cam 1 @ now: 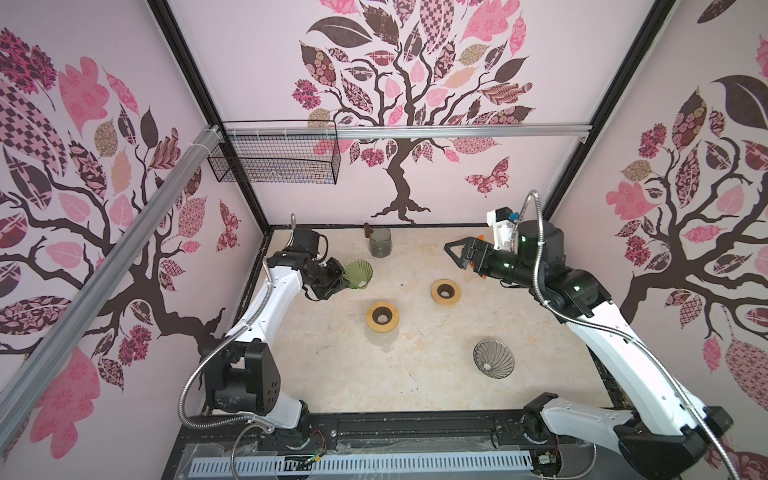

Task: Place the coffee filter in the dripper
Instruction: 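Carry the dripper over the ring stand with left gripper while right swings closer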

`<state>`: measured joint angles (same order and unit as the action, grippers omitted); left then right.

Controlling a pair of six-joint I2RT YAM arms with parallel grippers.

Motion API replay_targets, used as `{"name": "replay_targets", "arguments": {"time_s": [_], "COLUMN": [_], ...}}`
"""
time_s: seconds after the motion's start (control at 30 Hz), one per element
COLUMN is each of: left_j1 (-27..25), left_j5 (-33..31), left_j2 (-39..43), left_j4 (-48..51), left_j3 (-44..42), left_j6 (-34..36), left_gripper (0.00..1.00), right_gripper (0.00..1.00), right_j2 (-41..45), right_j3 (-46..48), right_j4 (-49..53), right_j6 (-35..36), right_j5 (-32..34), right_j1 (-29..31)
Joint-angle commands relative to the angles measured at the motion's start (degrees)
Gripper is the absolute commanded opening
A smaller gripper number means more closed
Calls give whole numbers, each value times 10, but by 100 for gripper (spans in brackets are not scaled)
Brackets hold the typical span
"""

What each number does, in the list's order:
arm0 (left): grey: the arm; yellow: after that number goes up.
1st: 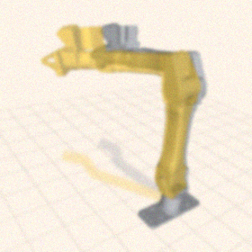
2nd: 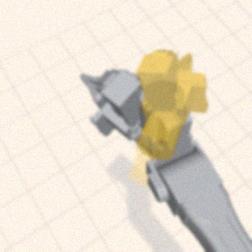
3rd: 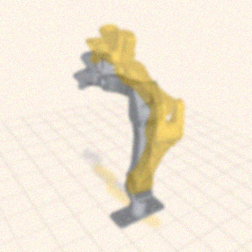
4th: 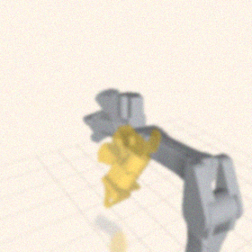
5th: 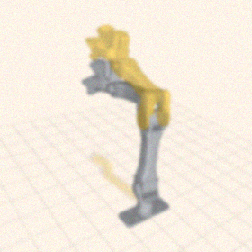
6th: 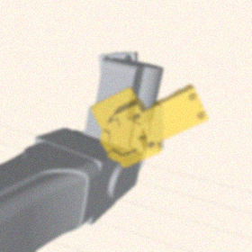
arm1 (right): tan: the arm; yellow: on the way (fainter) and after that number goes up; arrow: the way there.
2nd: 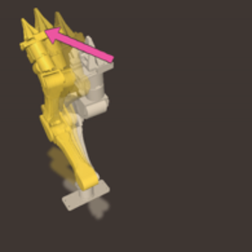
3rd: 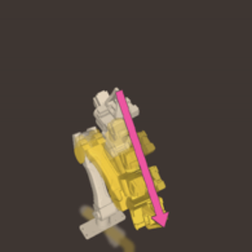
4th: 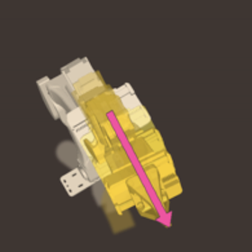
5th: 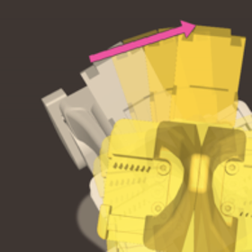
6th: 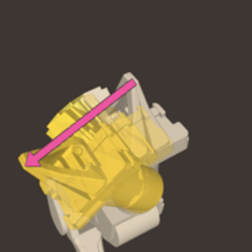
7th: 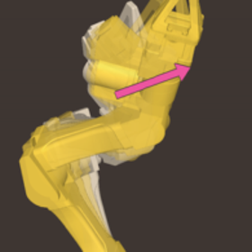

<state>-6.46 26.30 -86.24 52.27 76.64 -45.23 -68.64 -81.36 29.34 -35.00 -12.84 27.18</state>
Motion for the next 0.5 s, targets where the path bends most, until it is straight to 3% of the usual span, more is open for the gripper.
{"name": "replay_targets", "arguments": {"time_s": [0.0,0.27,0.47], "left_j1": [-16,-72,-115], "left_j5": [17,-8,-32], "left_j2": [26,45,58], "left_j4": [3,43,77], "left_j3": [41,60,64], "left_j6": [-11,-9,1], "left_gripper": [0,0,0], "right_gripper": [100,100,100], "right_j2": [-43,-188,-189], "right_j3": [-61,-224,-196], "right_j4": [-9,72,91], "right_j6": [-3,8,32], "right_j5": [54,74,33], "right_j1": [-3,-3,-1]}}
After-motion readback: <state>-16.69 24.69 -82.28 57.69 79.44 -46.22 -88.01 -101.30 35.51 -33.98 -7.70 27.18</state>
